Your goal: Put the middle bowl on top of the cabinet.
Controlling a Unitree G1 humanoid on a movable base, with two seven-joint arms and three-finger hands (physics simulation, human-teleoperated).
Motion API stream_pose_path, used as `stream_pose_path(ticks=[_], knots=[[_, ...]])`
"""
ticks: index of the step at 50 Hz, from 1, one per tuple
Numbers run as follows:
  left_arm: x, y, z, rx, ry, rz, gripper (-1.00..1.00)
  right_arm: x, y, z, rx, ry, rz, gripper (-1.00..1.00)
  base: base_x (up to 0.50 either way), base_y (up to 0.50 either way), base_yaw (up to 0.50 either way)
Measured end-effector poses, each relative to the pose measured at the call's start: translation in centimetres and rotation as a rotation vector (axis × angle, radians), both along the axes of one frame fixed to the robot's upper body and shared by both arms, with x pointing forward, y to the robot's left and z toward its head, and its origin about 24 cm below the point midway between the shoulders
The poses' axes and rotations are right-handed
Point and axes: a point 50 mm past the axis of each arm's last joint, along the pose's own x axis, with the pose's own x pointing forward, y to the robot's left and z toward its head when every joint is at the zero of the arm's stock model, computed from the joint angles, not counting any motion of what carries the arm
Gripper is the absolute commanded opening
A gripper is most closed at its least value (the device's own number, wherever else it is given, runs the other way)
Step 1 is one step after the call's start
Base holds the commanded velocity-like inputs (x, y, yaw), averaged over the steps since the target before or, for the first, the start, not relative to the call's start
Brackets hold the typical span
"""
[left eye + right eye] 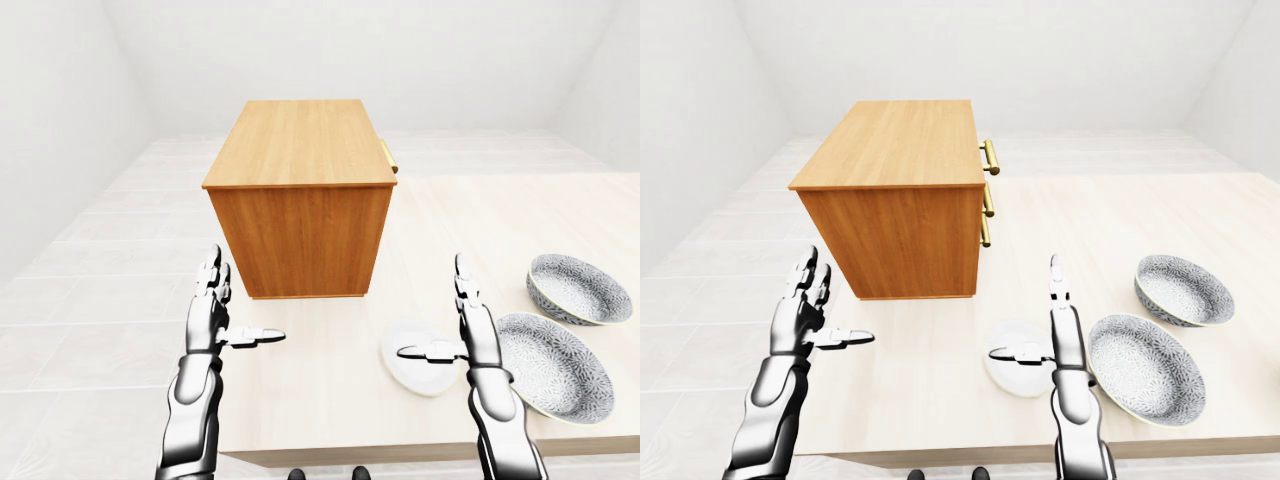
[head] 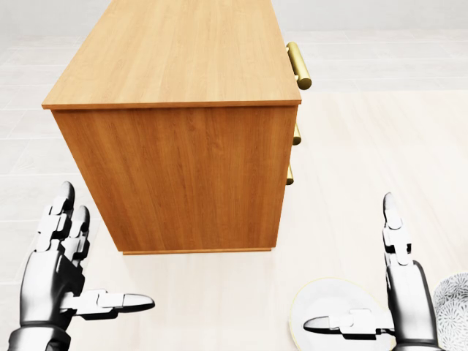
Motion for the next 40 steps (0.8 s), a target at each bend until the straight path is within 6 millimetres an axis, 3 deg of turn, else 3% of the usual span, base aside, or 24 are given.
stream_pose_path(ticks=[40], knots=[[0.6, -0.2, 0.1, 0.007, -0.001, -0.005, 1.00, -2.7, -2.9, 0.8, -0.489, 0.075, -0.163, 1.00, 0.00, 0.00, 0.00]])
